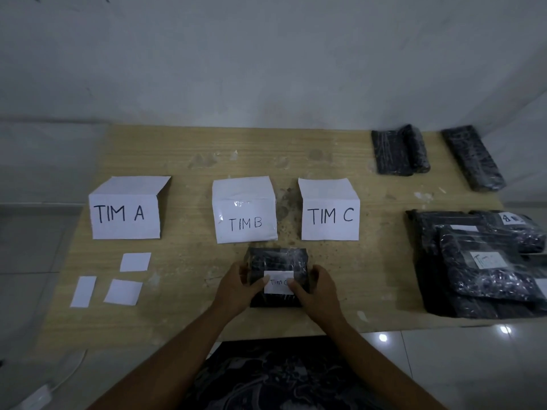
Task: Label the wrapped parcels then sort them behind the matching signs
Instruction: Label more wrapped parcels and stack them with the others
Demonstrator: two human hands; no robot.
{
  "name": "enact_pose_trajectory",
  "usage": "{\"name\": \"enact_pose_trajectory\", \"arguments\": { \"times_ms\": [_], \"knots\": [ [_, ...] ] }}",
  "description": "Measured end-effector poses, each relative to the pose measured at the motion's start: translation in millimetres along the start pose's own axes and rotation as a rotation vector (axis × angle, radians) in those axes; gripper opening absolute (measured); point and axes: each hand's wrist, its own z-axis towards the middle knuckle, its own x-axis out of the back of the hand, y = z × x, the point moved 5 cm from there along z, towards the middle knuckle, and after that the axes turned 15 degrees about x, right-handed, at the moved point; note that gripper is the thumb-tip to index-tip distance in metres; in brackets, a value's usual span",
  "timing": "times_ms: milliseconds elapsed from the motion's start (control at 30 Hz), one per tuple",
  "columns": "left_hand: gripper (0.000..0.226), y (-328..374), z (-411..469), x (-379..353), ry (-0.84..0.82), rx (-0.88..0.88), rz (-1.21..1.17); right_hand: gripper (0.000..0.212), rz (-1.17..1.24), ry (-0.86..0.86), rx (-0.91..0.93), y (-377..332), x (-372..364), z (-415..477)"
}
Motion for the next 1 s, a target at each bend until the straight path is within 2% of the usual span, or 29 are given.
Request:
{"name": "enact_pose_trajectory", "arguments": {
  "times_ms": [100,167,233,300,400,467,600,700,733,867,1000],
  "knots": [
    [0.05,9.0,-3.2,-4.3,-0.022,-0.017,-0.022,0.049,0.054,0.011,0.007,-5.5,-2.1,2.2],
    [0.044,11.8,-2.7,-3.2,-0.046,-0.007,-0.123,0.044,0.134,0.033,-0.035,-8.3,2.1,2.1],
    [0.038,13.7,-3.2,-2.8,-0.146,0.02,-0.293,0.041,0.243,0.049,-0.077,-7.2,6.0,0.9],
    [0.039,14.9,-3.5,-4.7,-0.261,0.06,-0.455,0.035,0.383,0.092,-0.127,-6.8,9.7,-1.4],
    [0.037,20.8,-6.7,-7.4,-0.317,0.07,-0.587,0.022,0.497,0.166,-0.156,-9.6,13.8,-2.7],
    [0.045,23.2,-5.4,-11.4,-0.336,0.101,-0.627,0.022,0.507,0.22,-0.171,-11.5,15.9,-4.2],
    [0.054,36.5,-9.1,-21.5,-0.331,0.064,-0.518,0.031,0.391,0.285,-0.157,-17.5,25.4,-6.1],
    [0.027,51.9,-15.5,-28.6,-0.301,0.015,-0.496,0.022,0.351,0.34,-0.133,-20.4,39.9,-9.0],
    [0.024,58.2,-16.7,-34.3,-0.311,0.008,-0.473,0.02,0.345,0.372,-0.142,-18.6,46.7,-11.0],
    [0.032,71.2,-19.9,-63.9,-0.385,0.06,-0.36,0.028,0.362,0.475,-0.189,-10.7,71.6,-21.3],
    [0.031,93.3,-31.1,-89.3,-0.421,-0.017,-0.197,0.024,0.321,0.558,-0.176,-3.7,103.4,-32.0]
  ]
}}
